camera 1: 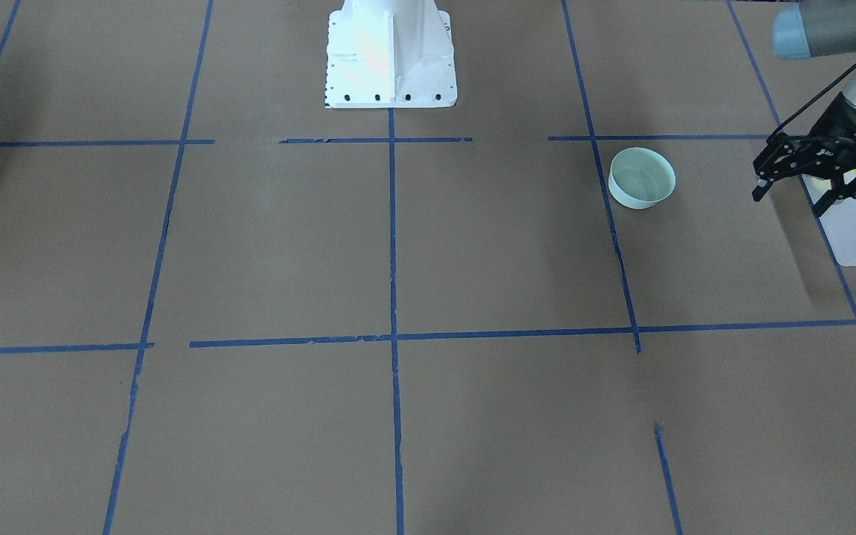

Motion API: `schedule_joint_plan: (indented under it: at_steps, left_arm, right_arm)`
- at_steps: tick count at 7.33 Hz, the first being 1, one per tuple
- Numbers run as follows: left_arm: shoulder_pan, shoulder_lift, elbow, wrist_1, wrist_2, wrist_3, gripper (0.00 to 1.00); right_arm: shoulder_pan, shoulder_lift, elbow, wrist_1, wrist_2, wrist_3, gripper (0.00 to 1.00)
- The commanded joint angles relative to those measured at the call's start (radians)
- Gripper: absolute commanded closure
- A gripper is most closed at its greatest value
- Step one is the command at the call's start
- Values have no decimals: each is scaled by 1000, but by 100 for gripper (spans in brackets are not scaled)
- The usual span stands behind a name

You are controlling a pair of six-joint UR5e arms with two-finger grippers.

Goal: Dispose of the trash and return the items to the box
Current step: 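Move the left gripper to the pale green bowl and grasp its rim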

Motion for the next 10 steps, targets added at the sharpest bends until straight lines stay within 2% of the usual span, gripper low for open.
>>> schedule_joint_plan:
  at_steps: [1,2,3,5,6,7,8,10]
  left_arm:
    - [153,24,8,-109,33,-141,3]
    - [247,24,11,-135,33,-248,4]
    - [287,25,14,-155,35,-280,9]
    - [338,25,62,-206,38,-324,24]
    - [356,25,79,-230,56,-358,47]
    - [364,25,80,-232,65,-389,77]
    - [363,27,77,-232,67,-392,100]
    - [340,31,48,-232,56,-383,100]
  right_arm:
    - [0,-5,-2,0,1,1,0]
    - [0,-5,-2,0,1,1,0]
    - [0,-5,-2,2,1,1,0]
    - [0,-6,-3,3,1,1,0]
    - [0,-13,-3,5,1,-4,0]
    - [0,-14,-3,5,1,-5,0]
    - [0,-14,-3,5,1,-7,0]
    - [0,-17,-3,5,1,-9,0]
